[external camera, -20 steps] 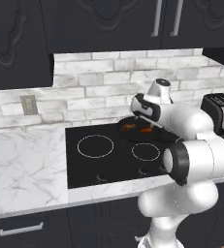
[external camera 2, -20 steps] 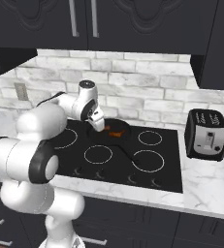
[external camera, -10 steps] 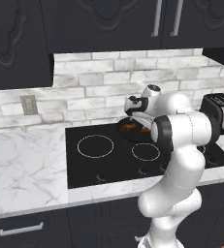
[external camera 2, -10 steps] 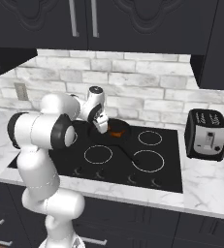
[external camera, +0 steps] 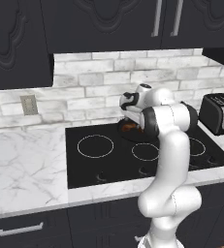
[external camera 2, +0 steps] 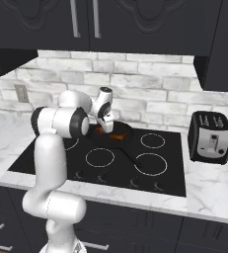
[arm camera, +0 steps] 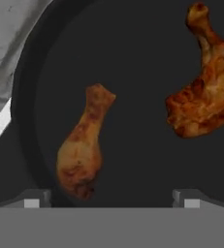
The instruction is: Take the chicken drumsticks from the pan and place one on each plate on the dining counter.
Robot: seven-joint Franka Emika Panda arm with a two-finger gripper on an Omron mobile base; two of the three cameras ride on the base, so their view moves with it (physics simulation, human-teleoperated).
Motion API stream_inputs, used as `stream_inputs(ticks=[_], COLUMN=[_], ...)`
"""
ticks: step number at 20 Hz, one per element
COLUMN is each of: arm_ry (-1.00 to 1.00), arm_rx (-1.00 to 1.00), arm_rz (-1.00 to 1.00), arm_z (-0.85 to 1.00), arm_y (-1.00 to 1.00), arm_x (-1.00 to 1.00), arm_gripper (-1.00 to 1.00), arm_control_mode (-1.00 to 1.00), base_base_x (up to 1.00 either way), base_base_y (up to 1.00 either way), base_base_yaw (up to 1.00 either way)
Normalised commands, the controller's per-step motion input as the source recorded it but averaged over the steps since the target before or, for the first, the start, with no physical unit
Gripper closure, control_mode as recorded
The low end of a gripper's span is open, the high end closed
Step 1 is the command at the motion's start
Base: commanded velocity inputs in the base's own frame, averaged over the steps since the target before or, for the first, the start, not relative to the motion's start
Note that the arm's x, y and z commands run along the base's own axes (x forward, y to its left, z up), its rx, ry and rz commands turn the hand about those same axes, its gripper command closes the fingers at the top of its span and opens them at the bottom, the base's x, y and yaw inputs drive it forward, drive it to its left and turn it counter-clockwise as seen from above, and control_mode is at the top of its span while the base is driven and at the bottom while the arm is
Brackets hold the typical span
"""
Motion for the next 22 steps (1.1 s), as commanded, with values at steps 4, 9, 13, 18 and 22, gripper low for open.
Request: stream_inputs(ticks=[4,9,13,18,22], arm_ry=[0.06,0.01,0.0,-0.01,-0.04], arm_rx=[0.0,0.0,0.0,0.0,0.0], arm_rz=[-0.03,-0.05,-0.09,-0.14,-0.18], arm_z=[-0.54,-0.43,-0.44,-0.39,-0.39], arm_y=[0.03,0.03,0.25,0.38,0.42], arm_x=[0.39,0.44,0.09,0.0,-0.13], arm_gripper=[-1.0,-1.0,-1.0,-1.0,1.0], arm_control_mode=[-1.0,-1.0,-1.0,-1.0,-1.0], base_base_x=[0.0,0.0,0.0,0.0,0.0], base_base_y=[0.0,0.0,0.0,0.0,0.0], base_base_yaw=[0.0,0.0,0.0,0.0,0.0])
